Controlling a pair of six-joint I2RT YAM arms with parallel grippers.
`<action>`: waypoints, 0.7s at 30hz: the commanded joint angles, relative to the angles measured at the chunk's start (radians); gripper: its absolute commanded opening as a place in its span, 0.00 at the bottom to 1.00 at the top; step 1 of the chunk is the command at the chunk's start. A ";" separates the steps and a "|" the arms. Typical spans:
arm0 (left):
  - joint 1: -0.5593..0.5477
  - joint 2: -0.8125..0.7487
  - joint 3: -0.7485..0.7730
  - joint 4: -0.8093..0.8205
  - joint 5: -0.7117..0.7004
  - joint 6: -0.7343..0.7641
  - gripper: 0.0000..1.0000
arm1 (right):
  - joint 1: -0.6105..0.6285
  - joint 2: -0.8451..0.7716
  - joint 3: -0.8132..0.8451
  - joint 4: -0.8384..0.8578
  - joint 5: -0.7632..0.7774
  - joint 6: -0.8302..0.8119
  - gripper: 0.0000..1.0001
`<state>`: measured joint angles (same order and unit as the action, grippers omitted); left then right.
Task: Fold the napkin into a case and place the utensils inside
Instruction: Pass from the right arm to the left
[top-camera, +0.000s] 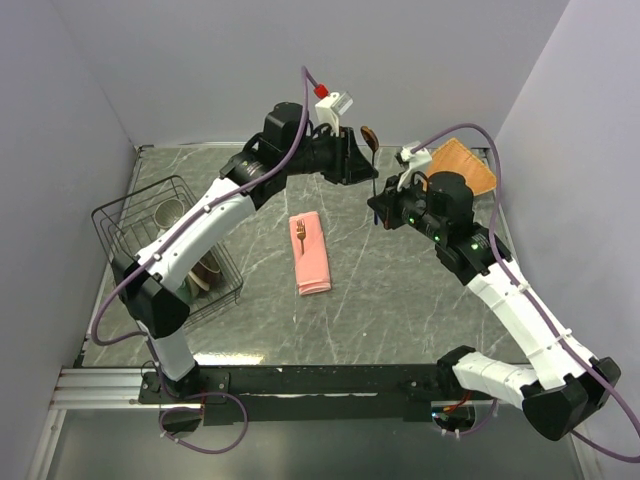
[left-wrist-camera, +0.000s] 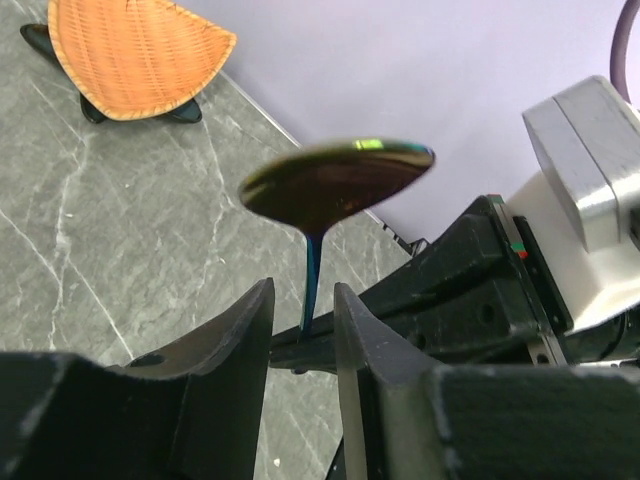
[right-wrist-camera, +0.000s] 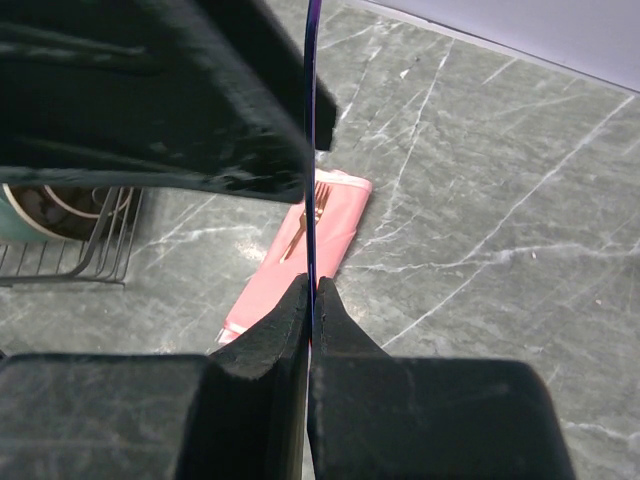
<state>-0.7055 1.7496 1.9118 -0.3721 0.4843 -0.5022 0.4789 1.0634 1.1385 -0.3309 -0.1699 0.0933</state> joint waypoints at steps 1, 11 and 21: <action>0.000 0.007 0.056 0.006 0.002 -0.033 0.35 | 0.015 -0.014 0.001 0.029 0.004 -0.040 0.00; 0.015 0.028 0.089 0.010 0.014 -0.061 0.29 | 0.018 -0.017 -0.016 0.016 0.003 -0.058 0.00; 0.020 0.033 0.092 0.013 0.027 -0.078 0.01 | 0.018 -0.026 -0.028 0.016 -0.013 -0.056 0.00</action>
<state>-0.6903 1.7832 1.9511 -0.3836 0.4992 -0.5571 0.4904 1.0622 1.1110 -0.3374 -0.1696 0.0502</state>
